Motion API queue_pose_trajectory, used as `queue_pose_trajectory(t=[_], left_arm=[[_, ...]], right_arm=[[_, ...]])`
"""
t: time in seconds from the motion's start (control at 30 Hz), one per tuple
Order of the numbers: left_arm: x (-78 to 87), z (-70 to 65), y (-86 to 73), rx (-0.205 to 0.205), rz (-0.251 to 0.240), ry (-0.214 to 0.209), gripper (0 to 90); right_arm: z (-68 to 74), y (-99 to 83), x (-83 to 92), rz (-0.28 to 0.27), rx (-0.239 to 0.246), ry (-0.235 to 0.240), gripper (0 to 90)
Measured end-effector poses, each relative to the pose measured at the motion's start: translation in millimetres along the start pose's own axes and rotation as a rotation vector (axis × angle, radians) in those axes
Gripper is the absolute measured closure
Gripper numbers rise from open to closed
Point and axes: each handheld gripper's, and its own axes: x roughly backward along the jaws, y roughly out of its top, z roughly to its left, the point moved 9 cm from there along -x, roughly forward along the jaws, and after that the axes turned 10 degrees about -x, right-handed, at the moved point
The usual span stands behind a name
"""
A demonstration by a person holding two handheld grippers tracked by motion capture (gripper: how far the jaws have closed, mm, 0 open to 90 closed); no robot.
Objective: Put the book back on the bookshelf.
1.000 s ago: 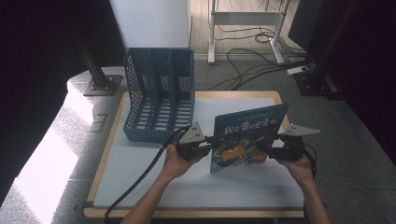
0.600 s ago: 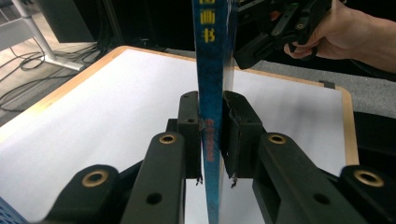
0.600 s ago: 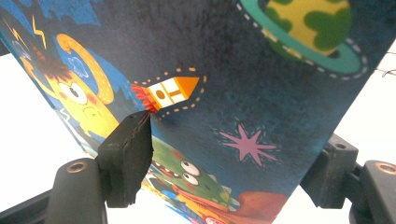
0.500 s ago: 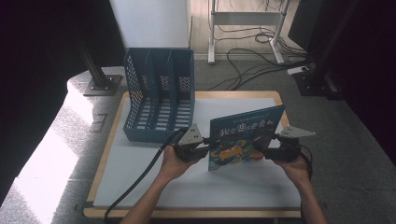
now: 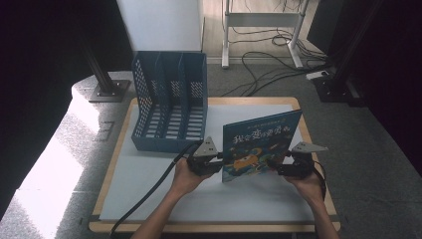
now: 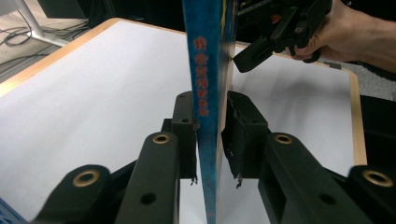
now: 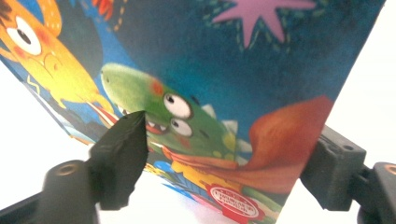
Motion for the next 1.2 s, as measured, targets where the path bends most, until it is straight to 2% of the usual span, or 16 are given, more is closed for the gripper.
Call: queue_pose_trajectory(t=[0.07,0.27,0.4,0.5,0.57,0.77,0.87,1.03,1.2], left_arm=[[-0.6,0.1,-1.3,0.007,0.0,0.0,75.1],[-5.9,-3.5,-7.1,0.022,0.011,-0.026,72.3],[-10.0,-4.8,-10.7,0.022,0.023,-0.027,71.1],[-11.2,-3.6,-11.8,0.018,0.026,-0.011,76.0],[-11.3,-3.7,-11.5,0.024,0.019,-0.025,77.8],[-9.8,-6.0,-11.4,0.007,0.013,-0.036,80.2],[-7.0,-6.2,-9.7,0.003,0.0,-0.032,80.4],[5.0,-3.1,-0.9,0.022,-0.04,-0.022,80.5],[18.0,1.7,1.6,0.024,-0.044,0.0,80.6]], right_arm=[[-1.1,-0.4,2.1,-0.014,0.016,-0.023,27.7],[-1.6,-1.2,5.3,-0.042,0.031,-0.038,31.2],[-1.3,-1.0,5.2,-0.043,0.034,-0.043,31.4],[-1.0,-1.0,5.6,-0.042,0.042,-0.042,31.6],[-0.7,-1.0,6.0,-0.043,0.049,-0.047,32.0],[0.8,-0.9,6.5,-0.048,0.059,-0.061,32.3],[3.4,1.2,8.0,-0.052,0.073,-0.068,32.4],[10.1,12.2,11.2,-0.074,0.08,-0.059,32.3],[19.2,25.9,7.9,-0.073,0.097,-0.049,32.2]])
